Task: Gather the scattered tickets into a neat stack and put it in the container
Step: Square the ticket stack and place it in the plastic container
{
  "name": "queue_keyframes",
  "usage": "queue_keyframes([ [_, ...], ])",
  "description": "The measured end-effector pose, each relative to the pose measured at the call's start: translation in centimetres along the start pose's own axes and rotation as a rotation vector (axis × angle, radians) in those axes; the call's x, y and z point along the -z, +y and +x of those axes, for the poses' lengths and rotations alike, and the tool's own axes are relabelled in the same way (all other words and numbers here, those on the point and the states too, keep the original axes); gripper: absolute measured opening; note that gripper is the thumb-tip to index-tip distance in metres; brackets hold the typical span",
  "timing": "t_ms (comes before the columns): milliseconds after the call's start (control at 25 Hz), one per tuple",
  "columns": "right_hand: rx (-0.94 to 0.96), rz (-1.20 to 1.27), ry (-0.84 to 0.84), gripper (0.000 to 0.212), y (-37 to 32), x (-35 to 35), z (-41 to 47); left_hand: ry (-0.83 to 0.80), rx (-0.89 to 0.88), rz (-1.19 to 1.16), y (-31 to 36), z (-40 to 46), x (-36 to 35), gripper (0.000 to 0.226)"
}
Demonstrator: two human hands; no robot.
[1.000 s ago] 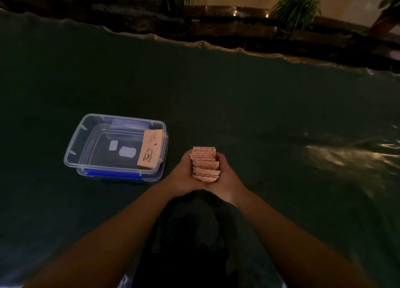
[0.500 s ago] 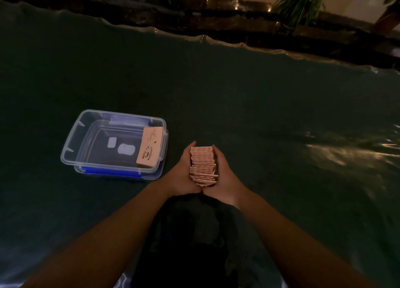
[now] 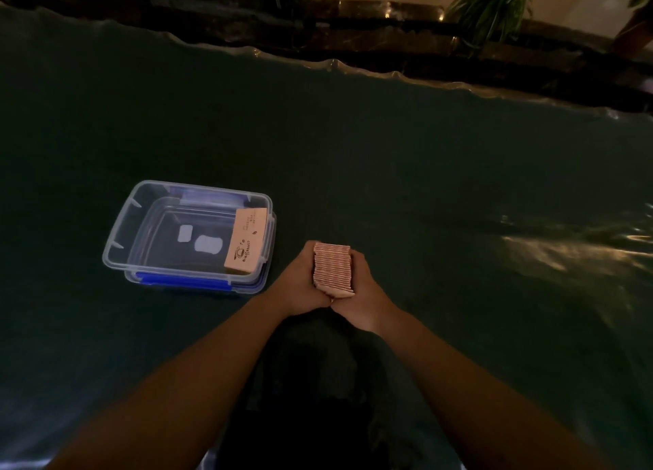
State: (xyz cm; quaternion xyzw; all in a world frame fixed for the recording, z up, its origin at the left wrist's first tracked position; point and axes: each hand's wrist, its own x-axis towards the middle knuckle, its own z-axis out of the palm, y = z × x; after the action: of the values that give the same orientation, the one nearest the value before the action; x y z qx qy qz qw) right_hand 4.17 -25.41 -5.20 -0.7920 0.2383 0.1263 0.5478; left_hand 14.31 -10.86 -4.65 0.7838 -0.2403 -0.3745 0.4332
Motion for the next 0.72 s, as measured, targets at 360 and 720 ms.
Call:
queue_keyframes([
  [360,-0.086,0.335,-0.024,0.117,0.9,0.4,-1.7,0.001,0.156,-0.414,0.4,-1.6,0.8,0.102],
  [720,-0.123,0.586,0.126,0.082,1.5,-0.7,-3.1,-0.099,0.157,-0.859,0.4,-3.5,-0.4,0.076],
])
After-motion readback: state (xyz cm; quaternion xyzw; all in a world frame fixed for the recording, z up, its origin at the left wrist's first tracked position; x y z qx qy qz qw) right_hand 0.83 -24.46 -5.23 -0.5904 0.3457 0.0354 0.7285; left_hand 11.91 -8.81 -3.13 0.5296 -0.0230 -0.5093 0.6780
